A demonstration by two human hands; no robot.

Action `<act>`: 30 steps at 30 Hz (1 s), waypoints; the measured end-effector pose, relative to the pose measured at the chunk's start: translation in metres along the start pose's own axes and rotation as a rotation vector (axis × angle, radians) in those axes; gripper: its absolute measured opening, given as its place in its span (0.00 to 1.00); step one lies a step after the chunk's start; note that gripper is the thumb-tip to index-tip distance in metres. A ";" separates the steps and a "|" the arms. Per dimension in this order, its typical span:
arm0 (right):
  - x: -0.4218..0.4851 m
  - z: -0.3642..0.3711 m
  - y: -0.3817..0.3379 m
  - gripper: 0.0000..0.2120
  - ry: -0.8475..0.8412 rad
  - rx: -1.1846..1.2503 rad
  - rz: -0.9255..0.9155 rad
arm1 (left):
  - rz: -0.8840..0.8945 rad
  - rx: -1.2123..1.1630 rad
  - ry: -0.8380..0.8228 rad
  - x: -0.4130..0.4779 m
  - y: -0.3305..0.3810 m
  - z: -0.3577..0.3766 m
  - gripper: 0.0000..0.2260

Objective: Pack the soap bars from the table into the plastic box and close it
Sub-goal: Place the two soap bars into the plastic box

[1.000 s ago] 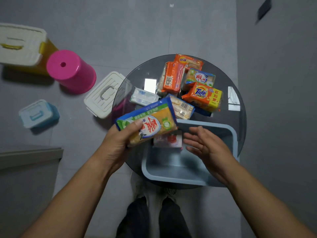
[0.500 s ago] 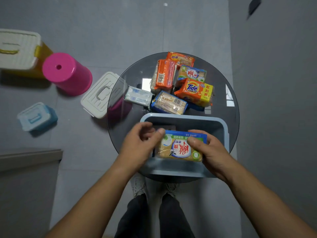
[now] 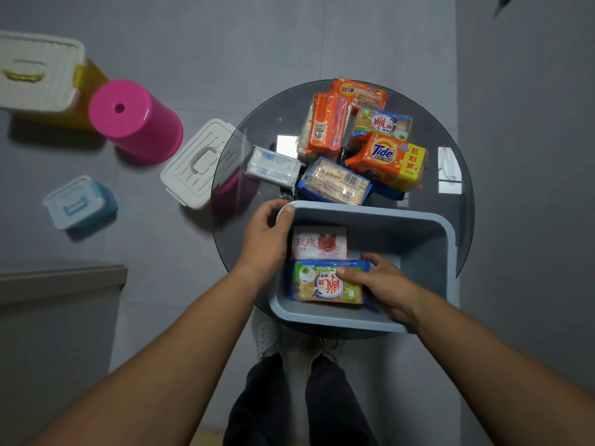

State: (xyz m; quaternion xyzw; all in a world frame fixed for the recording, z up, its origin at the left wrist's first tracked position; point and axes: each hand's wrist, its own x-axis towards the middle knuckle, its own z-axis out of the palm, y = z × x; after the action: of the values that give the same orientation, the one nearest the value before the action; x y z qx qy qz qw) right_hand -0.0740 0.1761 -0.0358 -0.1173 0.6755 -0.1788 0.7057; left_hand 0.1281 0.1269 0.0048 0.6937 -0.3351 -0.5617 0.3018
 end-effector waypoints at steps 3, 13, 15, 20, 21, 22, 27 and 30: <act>0.014 0.005 0.004 0.50 0.010 -0.007 0.040 | -0.021 -0.042 0.023 0.004 -0.006 0.000 0.07; 0.031 0.009 0.014 0.42 0.054 -0.050 0.052 | -0.026 -0.100 0.056 0.008 -0.015 0.004 0.09; 0.034 0.010 0.015 0.47 0.058 -0.057 0.037 | -0.026 -0.102 0.063 0.008 -0.016 0.004 0.09; 0.035 0.009 0.015 0.47 0.064 -0.147 0.003 | -0.026 -0.079 0.070 0.008 -0.015 0.005 0.08; 0.034 0.009 0.014 0.44 0.071 -0.181 -0.002 | -0.030 -0.072 0.067 0.007 -0.014 0.005 0.08; 0.032 0.009 0.013 0.43 0.076 -0.210 -0.004 | -0.036 -0.066 0.067 0.006 -0.012 0.005 0.09; -0.004 0.003 -0.013 0.38 0.160 -0.402 -0.149 | -0.073 -0.028 0.053 0.008 -0.004 -0.002 0.06; -0.040 -0.006 -0.038 0.26 0.189 -0.439 -0.247 | -0.094 -0.003 0.067 0.008 0.003 -0.008 0.05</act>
State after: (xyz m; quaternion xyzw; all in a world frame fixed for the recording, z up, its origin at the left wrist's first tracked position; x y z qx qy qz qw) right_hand -0.0844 0.1582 0.0153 -0.3318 0.7415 -0.1231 0.5701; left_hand 0.1367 0.1187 0.0037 0.7265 -0.2909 -0.5524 0.2871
